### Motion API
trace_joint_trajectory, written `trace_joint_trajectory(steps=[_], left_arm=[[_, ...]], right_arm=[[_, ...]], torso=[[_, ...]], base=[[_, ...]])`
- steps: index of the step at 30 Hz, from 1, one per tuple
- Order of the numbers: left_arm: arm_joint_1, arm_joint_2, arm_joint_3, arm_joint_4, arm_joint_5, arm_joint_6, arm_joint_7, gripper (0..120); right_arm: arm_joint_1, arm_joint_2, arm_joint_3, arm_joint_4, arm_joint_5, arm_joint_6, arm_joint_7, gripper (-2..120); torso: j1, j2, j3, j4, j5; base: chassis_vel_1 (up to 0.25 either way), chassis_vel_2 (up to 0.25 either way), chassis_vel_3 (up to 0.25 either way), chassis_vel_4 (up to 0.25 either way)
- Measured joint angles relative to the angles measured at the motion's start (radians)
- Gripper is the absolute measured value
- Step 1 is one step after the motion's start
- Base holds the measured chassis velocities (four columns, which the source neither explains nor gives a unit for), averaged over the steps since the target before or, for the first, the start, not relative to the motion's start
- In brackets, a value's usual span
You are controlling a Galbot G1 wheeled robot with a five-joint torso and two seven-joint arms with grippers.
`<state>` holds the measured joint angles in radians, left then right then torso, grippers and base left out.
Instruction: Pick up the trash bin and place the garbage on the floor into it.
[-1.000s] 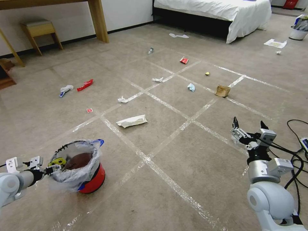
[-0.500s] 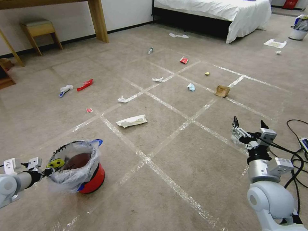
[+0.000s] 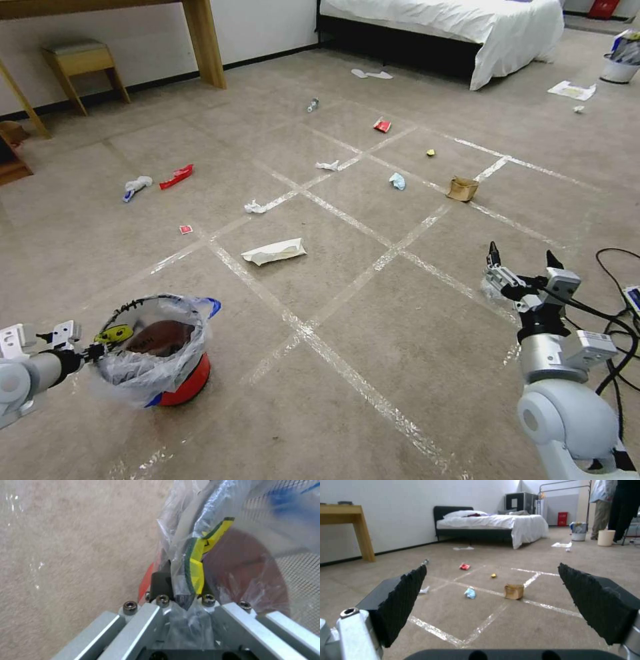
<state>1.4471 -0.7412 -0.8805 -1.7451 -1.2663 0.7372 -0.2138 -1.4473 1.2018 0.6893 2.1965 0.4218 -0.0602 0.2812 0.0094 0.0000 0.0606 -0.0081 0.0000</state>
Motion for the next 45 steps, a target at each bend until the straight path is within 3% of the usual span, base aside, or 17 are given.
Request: trace_joint_trajectory(steps=[3, 5, 6, 9, 12, 13, 15, 20, 21, 29, 45], left_arm=[[0.005, -0.05, -0.067, -0.1, -0.035, 0.0, -0.068, 0], [0.006, -0.062, -0.087, -0.124, -0.046, 0.0, -0.086, 0], [0.008, -0.082, -0.124, -0.165, -0.053, 0.0, -0.114, 0], [0.015, -0.093, -0.152, -0.198, -0.056, 0.0, -0.135, 0], [0.04, -0.125, -0.208, -0.279, -0.058, 0.0, -0.196, 0], [0.04, -0.125, -0.208, -0.279, -0.058, 0.0, -0.196, 0], [0.054, -0.173, -0.244, -0.357, -0.064, 0.0, -0.246, 0], [0.073, -0.228, -0.263, -0.432, -0.065, -0.001, -0.277, 0], [0.084, -0.262, -0.272, -0.47, -0.065, -0.001, -0.288, 0], [0.128, -0.332, -0.299, -0.512, -0.029, -0.001, -0.286, 0], [0.106, -0.353, -0.293, -0.457, -0.01, -0.002, -0.279, 0]], right_arm=[[-0.008, -0.004, 0.003, 0.01, 0.008, -0.003, 0.003, 100], [-0.011, -0.006, 0.006, 0.012, 0.009, -0.002, 0.003, 100], [-0.016, -0.01, 0.011, 0.014, 0.006, 0.0, 0.003, 100], [-0.018, -0.017, 0.015, 0.014, 0.005, 0.011, 0.003, 100], [-0.026, -0.04, 0.022, 0.018, 0.016, 0.042, 0.0, 100], [-0.026, -0.04, 0.022, 0.018, 0.016, 0.042, 0.0, 100], [-0.033, -0.05, 0.022, 0.031, 0.035, 0.059, -0.005, 100], [-0.031, -0.05, 0.018, 0.038, 0.045, 0.071, -0.009, 100], [-0.029, -0.049, 0.014, 0.044, 0.049, 0.073, -0.012, 100], [-0.037, -0.036, 0.004, 0.055, 0.052, 0.1, -0.071, 100], [-0.042, -0.031, 0.001, 0.051, 0.046, 0.129, -0.101, 100]], torso=[[0.0, 0.0, 0.0, -0.0002, 0.0], [0.0, 0.0, 0.0, -0.0003, 0.0], [0.0, 0.0, 0.0, -0.0003, 0.0001], [0.0, 0.0, 0.0, -0.0003, 0.0002], [0.0, 0.0, 0.0, -0.0001, 0.0002], [0.0, 0.0, 0.0, -0.0001, 0.0002], [0.0, 0.0, 0.0, -0.0001, 0.0001], [0.0, 0.0, 0.0, -0.0002, 0.0002], [0.0, 0.0, 0.0, -0.0001, 0.0001], [0.0, 0.0, 0.0, -0.0001, 0.0], [0.0, 0.0, 0.0, -0.0002, -0.0002]], base=[[0.0, 0.0, 0.0, 0.0], [0.0, 0.0, 0.0, 0.0], [0.0, 0.0, 0.0, 0.0], [0.0, 0.0, 0.0, 0.0], [0.0, 0.0, 0.0, 0.0], [0.0, 0.0, 0.0, 0.0], [0.0, 0.0, 0.0, 0.0], [0.0, 0.0, 0.0, 0.0], [0.0, 0.0, 0.0, 0.0], [0.0, 0.0, 0.0, 0.0], [-0.054, 0.056, 0.06, -0.059]])
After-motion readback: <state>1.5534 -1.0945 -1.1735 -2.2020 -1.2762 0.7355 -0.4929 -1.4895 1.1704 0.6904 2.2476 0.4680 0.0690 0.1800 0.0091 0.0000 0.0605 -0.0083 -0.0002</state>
